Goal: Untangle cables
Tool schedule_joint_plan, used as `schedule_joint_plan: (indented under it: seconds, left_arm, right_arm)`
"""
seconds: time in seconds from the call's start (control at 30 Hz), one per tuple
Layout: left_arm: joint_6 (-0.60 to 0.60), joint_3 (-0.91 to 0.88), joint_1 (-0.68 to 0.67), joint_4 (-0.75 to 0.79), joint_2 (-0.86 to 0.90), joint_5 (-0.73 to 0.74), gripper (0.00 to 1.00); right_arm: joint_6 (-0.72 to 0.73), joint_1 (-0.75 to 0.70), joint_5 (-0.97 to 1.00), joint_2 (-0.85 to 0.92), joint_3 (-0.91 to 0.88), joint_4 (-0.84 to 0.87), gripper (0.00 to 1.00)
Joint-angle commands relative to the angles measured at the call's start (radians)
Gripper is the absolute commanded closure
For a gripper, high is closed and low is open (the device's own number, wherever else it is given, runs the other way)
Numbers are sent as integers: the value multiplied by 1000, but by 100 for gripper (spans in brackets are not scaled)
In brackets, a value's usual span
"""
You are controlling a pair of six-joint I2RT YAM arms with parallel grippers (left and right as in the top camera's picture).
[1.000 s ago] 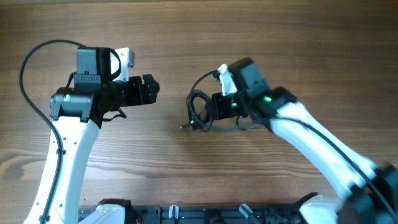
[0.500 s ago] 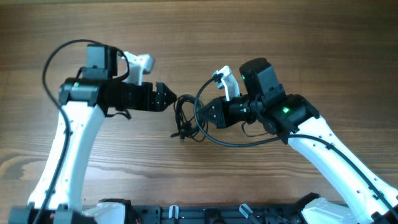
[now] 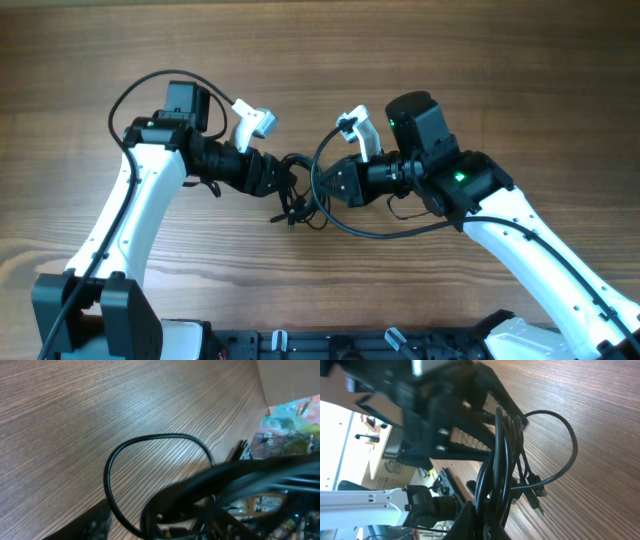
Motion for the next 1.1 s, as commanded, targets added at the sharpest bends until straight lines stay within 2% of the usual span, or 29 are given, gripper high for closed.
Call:
schedule_joint_plan:
  seconds: [0.0,0.03,0.1,0.13,0.2,0.33,0.43,0.73,0.8,0.87,0.93,1.07]
  left_arm:
    - [32,-47,-3,32,11,13,55]
    - [31,-52,-3,43,11,13,63]
    - [26,-53,-3,65,11,13,93]
    - [-5,-53,-2,84,10,13,96]
    - [-41,-48,2,111,6,14,96]
    - [-118,-6,26,111,-74,25,96]
    - [-201,1,35,111,-194,24,96]
    - [-399,2,40,123,-440,52,96]
    - [-454,2,53,138,-475,42,96]
    - [-512,1,64,132,-504,-42,96]
    - [-512,1,62,125,-503,-39,96]
    - [-512,-1,59,86,-454,-41,96]
  right_arm:
    - [11,2,-52,-11,3,23,96]
    - [18,2,-54,-11,3,24,96]
    - [53,2,-40,-11,3,22,96]
    - [93,1,11,-11,3,9,96]
    - [163,2,140,-11,3,-51,96]
    - [328,2,591,16,-8,-298,96]
    - [330,0,679,71,-9,-359,96]
    - [318,-41,749,112,-9,-344,95]
    - [315,-60,756,114,-9,-347,89]
    - [221,-83,657,113,-8,-315,78]
    - [111,-84,478,113,-6,-250,73]
    - [45,-84,312,107,1,-204,75]
